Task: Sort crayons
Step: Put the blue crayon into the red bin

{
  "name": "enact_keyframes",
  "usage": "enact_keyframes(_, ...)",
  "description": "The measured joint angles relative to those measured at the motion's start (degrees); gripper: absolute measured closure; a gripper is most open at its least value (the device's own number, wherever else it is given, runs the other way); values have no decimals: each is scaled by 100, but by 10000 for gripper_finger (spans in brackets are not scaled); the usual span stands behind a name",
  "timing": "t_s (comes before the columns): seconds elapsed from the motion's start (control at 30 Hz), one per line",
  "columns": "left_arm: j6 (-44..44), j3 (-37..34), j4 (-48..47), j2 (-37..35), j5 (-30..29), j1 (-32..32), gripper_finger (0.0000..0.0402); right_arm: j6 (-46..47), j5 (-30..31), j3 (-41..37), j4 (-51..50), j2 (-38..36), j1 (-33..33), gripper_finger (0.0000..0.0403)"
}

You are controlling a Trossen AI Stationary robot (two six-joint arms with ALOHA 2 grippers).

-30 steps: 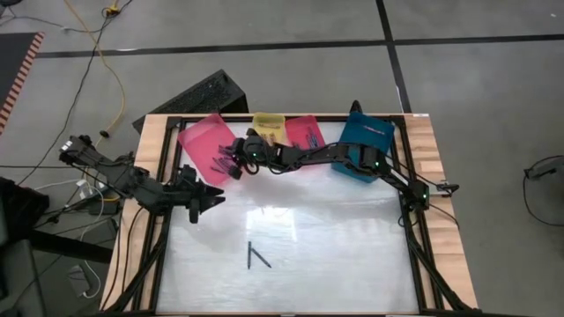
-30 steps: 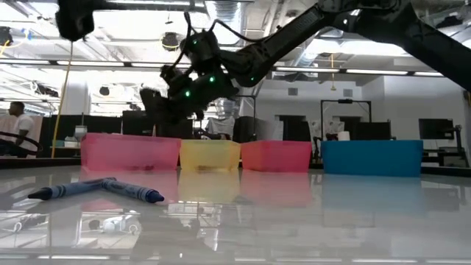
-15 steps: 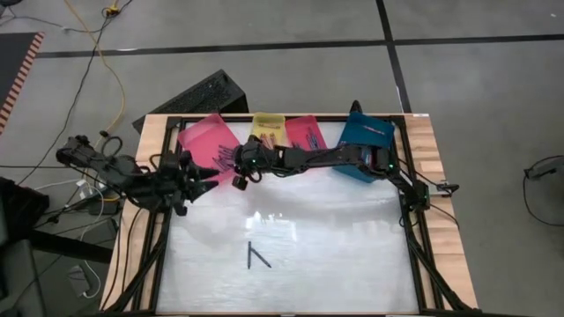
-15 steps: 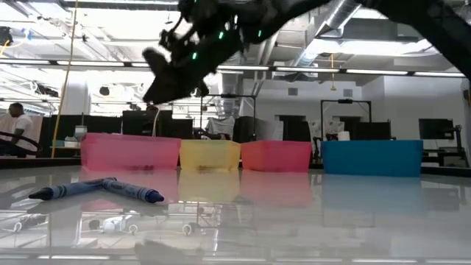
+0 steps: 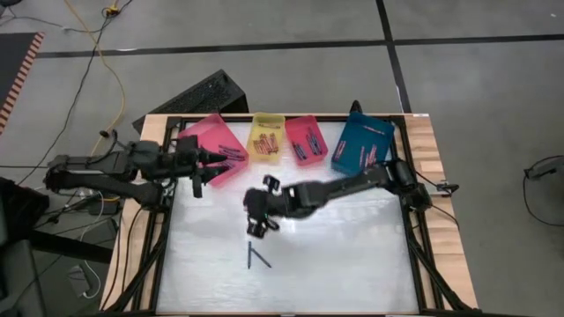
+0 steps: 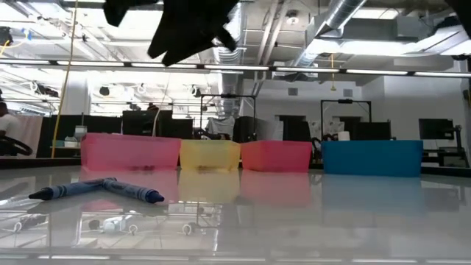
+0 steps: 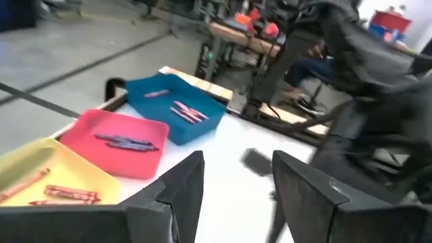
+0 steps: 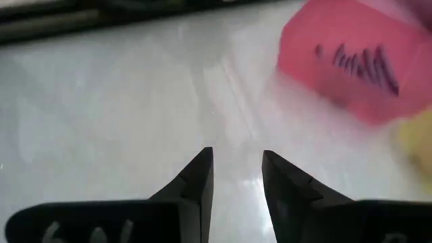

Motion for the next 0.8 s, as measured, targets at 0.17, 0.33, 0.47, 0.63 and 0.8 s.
enact_keyframes(0.17, 101, 6, -2, 530, 1571, 969, 237, 907, 438, -102, -644, 7, 672, 282)
enact_keyframes(0.33, 247, 6, 45, 1268, 2619, 1521, 237, 864, 503, -466, -779, 11, 1109, 282)
enact_keyframes(0.47, -30, 4, 547, 1741, 3125, 1715, 237, 1358, 494, -881, -604, 22, 1284, 282)
enact_keyframes(0.63, -671, 6, 1580, 1909, 3925, 1720, 237, 1610, 573, -1290, -190, 15, 1482, 282)
enact_keyframes(0.8, -633, 465, 1734, 1702, 4537, 1162, 242, 997, 768, -1985, 764, 20, 1545, 282)
